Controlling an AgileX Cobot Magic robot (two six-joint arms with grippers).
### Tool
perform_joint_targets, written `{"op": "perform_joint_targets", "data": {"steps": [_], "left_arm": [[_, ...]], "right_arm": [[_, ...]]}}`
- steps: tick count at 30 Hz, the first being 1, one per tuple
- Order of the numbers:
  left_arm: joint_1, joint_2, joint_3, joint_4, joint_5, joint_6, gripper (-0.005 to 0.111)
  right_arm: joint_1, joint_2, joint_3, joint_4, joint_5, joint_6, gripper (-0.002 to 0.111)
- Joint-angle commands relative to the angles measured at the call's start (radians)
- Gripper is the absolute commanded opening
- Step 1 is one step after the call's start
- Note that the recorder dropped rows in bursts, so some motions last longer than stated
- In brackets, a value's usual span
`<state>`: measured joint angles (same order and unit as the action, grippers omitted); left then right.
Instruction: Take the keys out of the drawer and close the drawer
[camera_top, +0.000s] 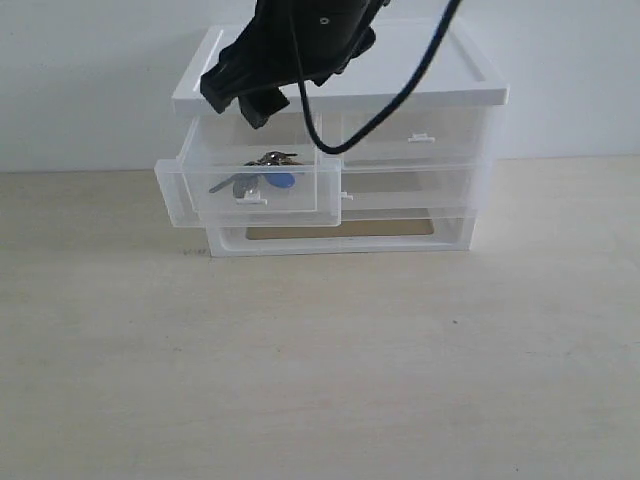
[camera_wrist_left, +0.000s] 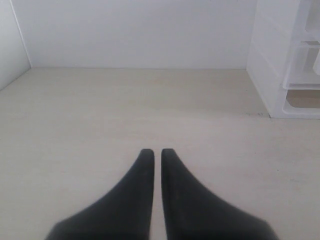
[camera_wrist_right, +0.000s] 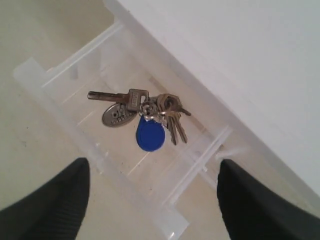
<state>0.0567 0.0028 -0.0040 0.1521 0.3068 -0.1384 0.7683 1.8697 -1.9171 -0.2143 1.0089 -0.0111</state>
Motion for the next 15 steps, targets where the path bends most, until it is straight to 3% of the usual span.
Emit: {"op": "perform_joint_targets", "data": {"steps": [1,5,15], "left_arm": [[0.002,-0.003,0.004,-0.010,0.001,0.002,0.005],[0.002,-0.003,0.004,-0.010,0.001,0.002,0.005],[0.002,-0.003,0.004,-0.010,0.001,0.002,0.005]], "right_arm": [[-0.001,0.119,-0.147,0.003,0.074,-0.009,0.065],[-0.001,0.218,-0.235,0.006,0.113,-0.025,0.065],[-0.001,0.269,-0.258,0.004,0.072,-0.032,0.065]]}}
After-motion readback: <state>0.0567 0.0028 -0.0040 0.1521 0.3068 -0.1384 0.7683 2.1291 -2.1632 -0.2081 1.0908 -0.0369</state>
